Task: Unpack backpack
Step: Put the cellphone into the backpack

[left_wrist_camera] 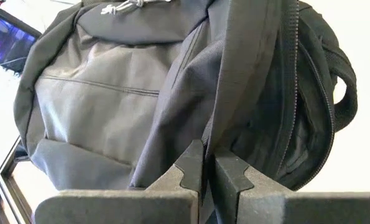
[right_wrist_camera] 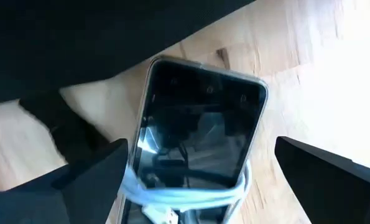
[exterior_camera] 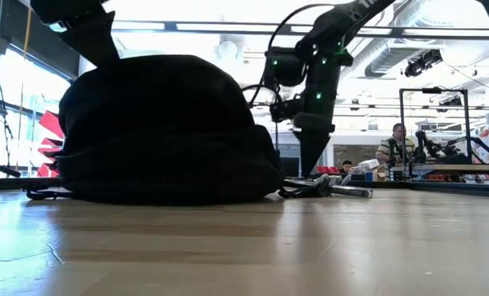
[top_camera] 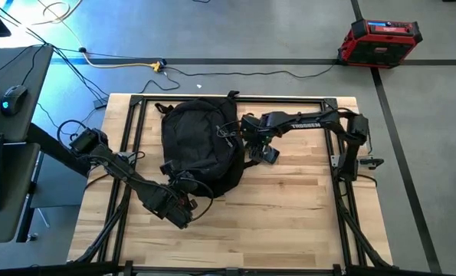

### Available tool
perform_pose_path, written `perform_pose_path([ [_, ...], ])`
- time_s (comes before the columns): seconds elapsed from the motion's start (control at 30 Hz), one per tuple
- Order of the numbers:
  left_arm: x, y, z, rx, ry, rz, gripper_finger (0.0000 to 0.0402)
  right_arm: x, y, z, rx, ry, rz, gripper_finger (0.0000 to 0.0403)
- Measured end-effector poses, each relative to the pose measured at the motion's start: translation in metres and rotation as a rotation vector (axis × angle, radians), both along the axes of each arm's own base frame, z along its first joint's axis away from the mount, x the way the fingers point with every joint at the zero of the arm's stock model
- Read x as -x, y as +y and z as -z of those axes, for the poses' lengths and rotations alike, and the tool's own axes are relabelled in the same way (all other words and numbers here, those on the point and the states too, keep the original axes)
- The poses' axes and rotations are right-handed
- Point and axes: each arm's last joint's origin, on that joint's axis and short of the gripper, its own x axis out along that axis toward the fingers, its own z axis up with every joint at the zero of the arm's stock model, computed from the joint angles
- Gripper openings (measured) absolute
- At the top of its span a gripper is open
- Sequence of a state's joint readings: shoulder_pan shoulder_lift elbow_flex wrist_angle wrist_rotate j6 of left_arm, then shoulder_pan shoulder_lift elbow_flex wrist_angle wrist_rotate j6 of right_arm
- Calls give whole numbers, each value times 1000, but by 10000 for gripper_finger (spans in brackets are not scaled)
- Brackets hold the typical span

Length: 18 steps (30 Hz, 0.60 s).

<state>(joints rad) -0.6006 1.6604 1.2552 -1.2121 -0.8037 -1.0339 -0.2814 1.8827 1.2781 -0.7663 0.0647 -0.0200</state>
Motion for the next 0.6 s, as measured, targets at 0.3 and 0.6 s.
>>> perform_pose_path([
  [0.3, 5, -7, 0, -11, -21, 21, 0, -8, -9, 29, -32, 18, 59, 398],
  [0.6, 7, -13, -1, -18, -50, 29, 0, -10, -8, 49, -69, 86, 89, 362],
])
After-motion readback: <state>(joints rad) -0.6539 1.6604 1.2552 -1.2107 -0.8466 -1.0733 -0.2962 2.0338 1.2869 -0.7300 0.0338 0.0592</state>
